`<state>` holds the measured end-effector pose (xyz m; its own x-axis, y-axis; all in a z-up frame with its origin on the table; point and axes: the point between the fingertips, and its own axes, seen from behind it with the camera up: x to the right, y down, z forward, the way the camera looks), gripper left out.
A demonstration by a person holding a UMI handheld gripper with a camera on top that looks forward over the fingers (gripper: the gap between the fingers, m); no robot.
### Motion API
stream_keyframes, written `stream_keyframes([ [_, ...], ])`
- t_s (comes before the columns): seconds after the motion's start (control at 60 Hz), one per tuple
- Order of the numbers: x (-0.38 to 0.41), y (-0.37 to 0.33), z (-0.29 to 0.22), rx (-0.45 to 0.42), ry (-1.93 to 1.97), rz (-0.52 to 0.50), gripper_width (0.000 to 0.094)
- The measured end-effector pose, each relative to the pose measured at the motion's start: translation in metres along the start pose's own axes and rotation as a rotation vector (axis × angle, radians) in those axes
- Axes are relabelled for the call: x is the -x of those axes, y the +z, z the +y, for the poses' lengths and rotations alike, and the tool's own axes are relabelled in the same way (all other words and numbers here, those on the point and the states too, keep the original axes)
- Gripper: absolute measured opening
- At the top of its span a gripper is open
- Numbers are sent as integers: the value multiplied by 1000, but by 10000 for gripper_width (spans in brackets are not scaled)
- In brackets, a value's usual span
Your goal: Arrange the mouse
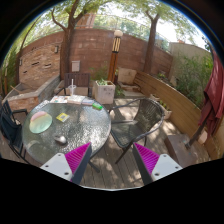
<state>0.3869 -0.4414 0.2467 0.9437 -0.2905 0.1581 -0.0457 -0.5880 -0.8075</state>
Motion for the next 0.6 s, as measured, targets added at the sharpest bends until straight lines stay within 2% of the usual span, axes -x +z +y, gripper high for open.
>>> stream_keyframes([
  [0.1,0,-5,12,29,8,8,851],
  [0.333,8,-12,86,75,-22,37,852],
  [0.5,64,-13,140,120,-36,-4,849],
  [0.6,115,4,155,140,-22,-54,852],
])
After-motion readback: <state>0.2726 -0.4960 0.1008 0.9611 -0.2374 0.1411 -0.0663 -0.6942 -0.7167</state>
